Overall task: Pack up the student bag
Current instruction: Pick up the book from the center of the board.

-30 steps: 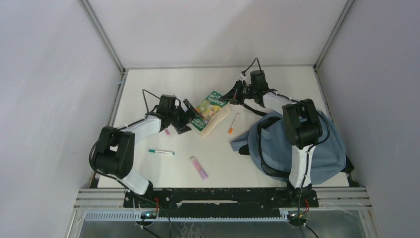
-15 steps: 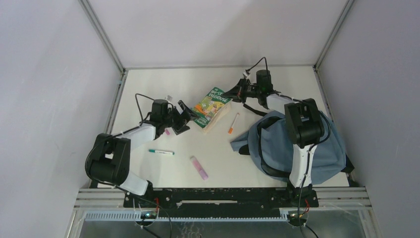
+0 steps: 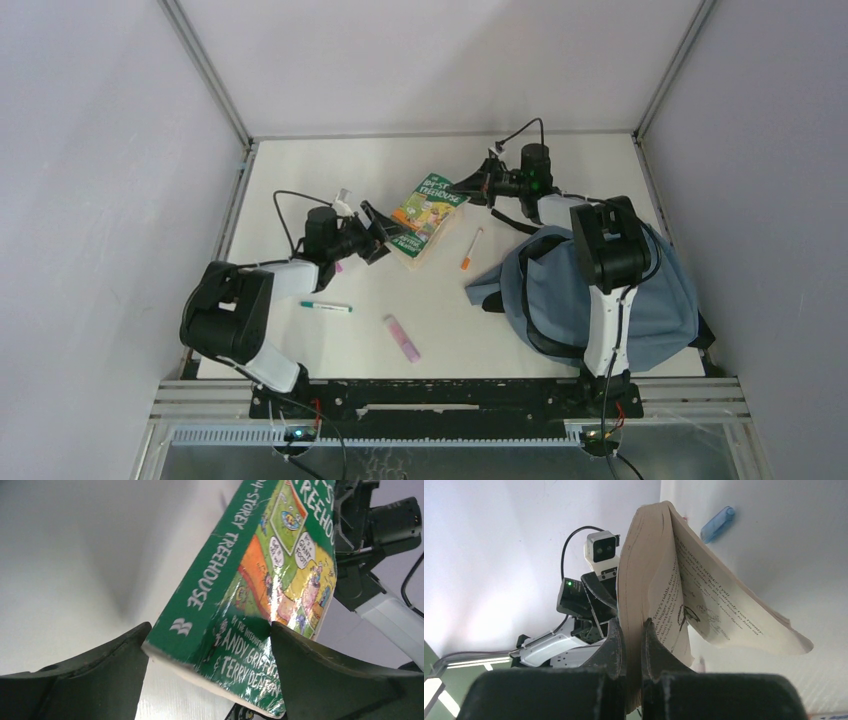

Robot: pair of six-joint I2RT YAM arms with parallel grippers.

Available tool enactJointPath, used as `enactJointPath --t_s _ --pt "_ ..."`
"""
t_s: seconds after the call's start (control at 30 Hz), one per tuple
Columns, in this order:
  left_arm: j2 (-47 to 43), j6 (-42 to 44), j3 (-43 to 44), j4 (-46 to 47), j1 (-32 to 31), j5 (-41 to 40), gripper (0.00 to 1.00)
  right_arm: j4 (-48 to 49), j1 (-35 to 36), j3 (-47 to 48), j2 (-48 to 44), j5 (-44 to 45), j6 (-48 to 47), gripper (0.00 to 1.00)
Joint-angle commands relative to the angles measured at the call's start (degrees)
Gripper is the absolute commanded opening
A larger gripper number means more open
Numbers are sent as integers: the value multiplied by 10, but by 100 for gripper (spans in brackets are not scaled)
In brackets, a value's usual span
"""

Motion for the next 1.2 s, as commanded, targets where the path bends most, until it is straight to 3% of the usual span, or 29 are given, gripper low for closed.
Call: enactJointPath --t_s 0.0,0.33,0.47,0.57,0.63,0.67,0.77,0.83,0.97,1.17 --pt "-1 -6 7 62 -15 12 88 87 15 12 -5 -33 72 0" --pt "-28 -39 1 79 -19 7 60 79 17 -7 -5 -5 78 0" --pt "-57 -60 -3 77 -18 -14 17 33 15 -22 -12 19 49 0" --pt "-77 -68 14 60 -18 -18 2 -58 24 -24 -25 40 -14 0" --pt "-92 -69 31 36 -17 -21 0 -116 30 -24 -39 59 -69 0" --pt "-100 -68 42 19 -16 -23 0 -147 30 -24 -48 69 -89 9" --pt "-131 -46 80 -56 -12 -20 0 -256 33 -24 -99 118 -173 57" --pt "-152 -19 113 -114 -8 -18 0 -348 36 -24 -146 179 -231 71" --pt "-182 77 185 -288 -3 -21 0 -499 47 -24 -256 332 -327 75" --pt "-222 124 216 -355 4 37 0 -688 121 -24 -383 664 -411 74"
